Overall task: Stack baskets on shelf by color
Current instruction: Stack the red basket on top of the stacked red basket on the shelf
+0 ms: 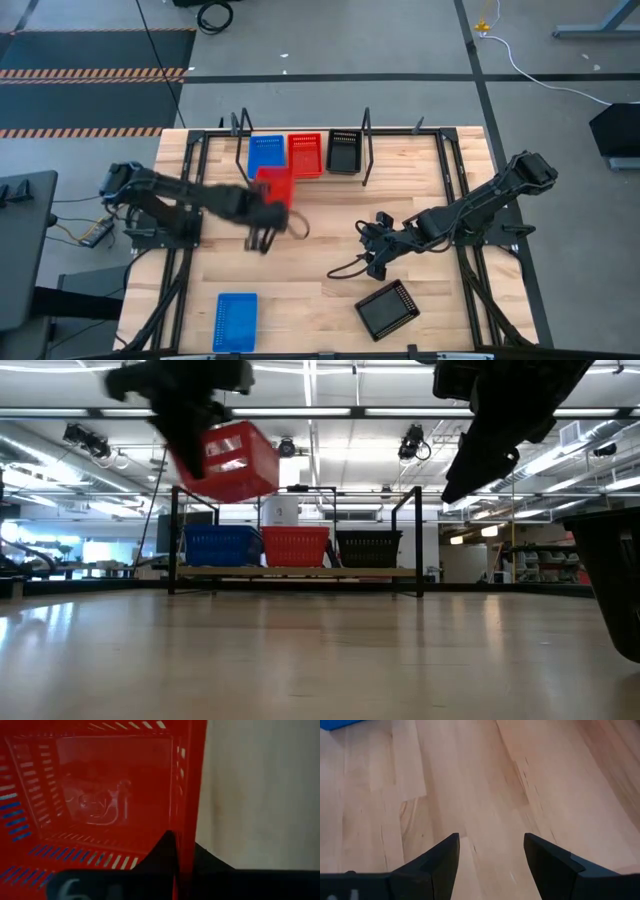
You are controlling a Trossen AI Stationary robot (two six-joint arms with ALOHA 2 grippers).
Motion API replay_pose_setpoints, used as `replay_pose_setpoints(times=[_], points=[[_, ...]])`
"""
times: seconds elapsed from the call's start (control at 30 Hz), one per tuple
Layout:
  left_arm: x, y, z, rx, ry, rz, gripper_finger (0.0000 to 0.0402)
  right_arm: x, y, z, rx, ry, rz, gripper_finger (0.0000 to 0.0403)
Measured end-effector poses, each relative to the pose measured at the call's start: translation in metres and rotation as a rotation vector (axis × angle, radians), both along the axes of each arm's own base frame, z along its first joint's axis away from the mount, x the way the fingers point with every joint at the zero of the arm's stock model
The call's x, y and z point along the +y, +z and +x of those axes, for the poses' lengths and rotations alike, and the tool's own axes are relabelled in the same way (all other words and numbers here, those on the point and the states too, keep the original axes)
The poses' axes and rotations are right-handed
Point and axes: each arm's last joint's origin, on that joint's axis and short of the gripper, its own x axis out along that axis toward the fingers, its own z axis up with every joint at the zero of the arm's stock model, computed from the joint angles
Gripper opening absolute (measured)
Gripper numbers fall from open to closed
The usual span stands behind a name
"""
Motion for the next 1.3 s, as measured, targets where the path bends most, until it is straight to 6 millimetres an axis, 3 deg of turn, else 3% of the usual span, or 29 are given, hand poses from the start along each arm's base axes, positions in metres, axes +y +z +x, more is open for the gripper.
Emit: replay_pose_setpoints(times=[0.2,0.4,0.57,0.87,1.3], points=[[0.058,0.015,0.020,-0.132,-0.020,0.009,0.0004,-0.004,0.000,0.002,-0.006,-0.010,-0.006,0.0228],[0.109,0.018,0.030,-0.274,0.062,0.014,0.0004,-0.012,0.000,0.005,-0.003,-0.009,-0.033,0.0228],[0.141,0.010,0.039,-0.355,0.098,-0.046,0.0005,-0.019,0.000,0.007,0.001,-0.007,-0.059,0.0228],[0.160,-0.021,0.054,-0.289,0.067,-0.043,0.0006,-0.022,0.000,0.008,0.007,0.023,-0.102,0.0228],[0.163,-0.025,0.054,-0.254,0.070,-0.012,0.0009,-0.036,0.000,0.012,0.009,-0.020,-0.114,0.0228]])
